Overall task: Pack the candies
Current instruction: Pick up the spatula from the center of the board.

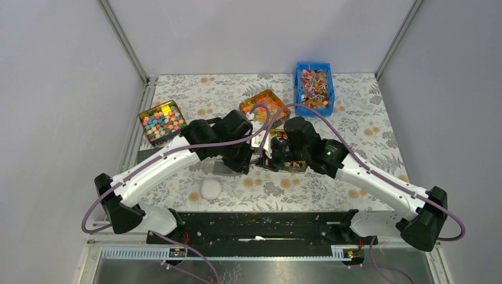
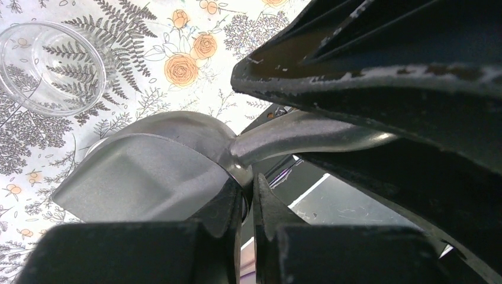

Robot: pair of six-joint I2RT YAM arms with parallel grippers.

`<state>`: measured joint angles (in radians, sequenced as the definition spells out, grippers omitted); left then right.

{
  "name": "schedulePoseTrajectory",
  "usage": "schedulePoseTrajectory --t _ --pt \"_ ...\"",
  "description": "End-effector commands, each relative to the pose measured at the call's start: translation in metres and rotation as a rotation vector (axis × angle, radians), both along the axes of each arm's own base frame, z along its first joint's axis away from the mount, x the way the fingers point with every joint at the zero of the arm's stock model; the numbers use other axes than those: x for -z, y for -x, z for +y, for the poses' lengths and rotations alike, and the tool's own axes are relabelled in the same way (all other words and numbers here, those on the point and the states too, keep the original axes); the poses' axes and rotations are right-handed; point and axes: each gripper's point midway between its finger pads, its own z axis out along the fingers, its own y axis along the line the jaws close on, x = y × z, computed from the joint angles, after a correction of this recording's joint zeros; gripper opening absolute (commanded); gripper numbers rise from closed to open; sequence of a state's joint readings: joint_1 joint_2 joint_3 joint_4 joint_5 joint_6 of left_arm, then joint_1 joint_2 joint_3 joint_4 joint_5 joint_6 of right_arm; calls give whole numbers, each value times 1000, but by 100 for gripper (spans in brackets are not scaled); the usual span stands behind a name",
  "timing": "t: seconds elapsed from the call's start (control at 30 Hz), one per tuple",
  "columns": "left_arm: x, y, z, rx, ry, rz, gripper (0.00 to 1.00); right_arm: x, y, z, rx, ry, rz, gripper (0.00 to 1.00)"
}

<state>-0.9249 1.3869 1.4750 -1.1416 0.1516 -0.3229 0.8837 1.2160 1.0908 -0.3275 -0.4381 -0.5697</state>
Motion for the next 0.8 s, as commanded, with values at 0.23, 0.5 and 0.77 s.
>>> schedulePoseTrajectory --t 0.23,0.5,0.77 --pt "-28 -2 -26 21 136 -10 0 -10 11 17 -62 -63 40 47" --pt "-27 1 -25 18 138 3 0 -7 10 21 -43 -60 91 21" --pt "-22 2 -23 1 132 15 0 -8 17 22 -58 -71 124 0"
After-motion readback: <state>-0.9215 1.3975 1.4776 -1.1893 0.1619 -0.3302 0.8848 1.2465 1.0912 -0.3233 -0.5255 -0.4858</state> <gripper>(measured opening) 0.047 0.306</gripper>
